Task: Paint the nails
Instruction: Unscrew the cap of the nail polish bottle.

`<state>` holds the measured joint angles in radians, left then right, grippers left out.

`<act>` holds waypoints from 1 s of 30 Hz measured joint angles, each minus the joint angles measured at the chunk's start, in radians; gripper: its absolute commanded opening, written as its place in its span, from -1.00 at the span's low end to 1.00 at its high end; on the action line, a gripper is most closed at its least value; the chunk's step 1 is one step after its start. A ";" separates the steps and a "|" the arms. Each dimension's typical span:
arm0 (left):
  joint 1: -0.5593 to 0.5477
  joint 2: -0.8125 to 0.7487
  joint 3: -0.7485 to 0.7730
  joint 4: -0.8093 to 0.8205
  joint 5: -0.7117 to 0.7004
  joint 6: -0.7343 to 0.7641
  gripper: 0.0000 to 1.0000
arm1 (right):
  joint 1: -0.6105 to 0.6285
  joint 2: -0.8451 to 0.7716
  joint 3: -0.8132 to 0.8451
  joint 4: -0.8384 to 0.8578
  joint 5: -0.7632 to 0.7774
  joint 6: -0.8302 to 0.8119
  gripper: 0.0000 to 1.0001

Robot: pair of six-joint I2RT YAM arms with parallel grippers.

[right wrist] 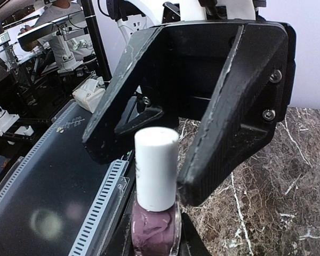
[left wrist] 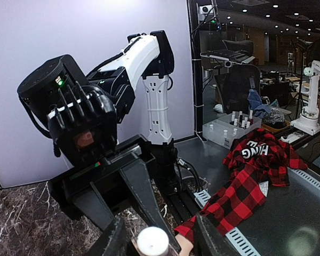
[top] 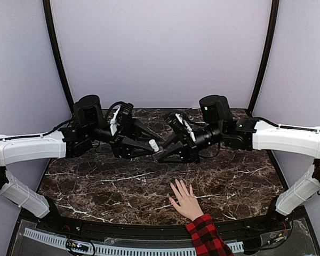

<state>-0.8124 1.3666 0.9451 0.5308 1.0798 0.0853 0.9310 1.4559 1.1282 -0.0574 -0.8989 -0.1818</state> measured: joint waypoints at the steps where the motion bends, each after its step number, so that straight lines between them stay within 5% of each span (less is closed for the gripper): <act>1: -0.001 0.001 0.001 0.003 0.002 -0.002 -0.21 | 0.000 0.000 0.001 -0.001 -0.001 0.000 -0.99; 7: -0.007 0.003 0.003 0.030 0.011 -0.021 -0.67 | 0.003 0.000 0.005 -0.004 -0.017 -0.001 -0.99; 13: -0.007 0.005 0.003 0.040 0.010 -0.030 -0.89 | 0.004 0.000 0.005 -0.004 -0.023 0.001 -1.00; 20: -0.002 0.005 0.004 0.035 -0.043 -0.048 -1.00 | 0.004 -0.009 0.004 -0.004 0.053 0.007 -1.00; 30: 0.006 0.021 0.060 -0.010 -0.305 -0.099 -1.00 | 0.002 -0.074 -0.022 0.043 0.406 0.038 -0.99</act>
<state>-0.8066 1.3876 1.0054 0.5205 0.7750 -0.0135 0.9329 1.3815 1.1065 -0.0147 -0.4934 -0.1436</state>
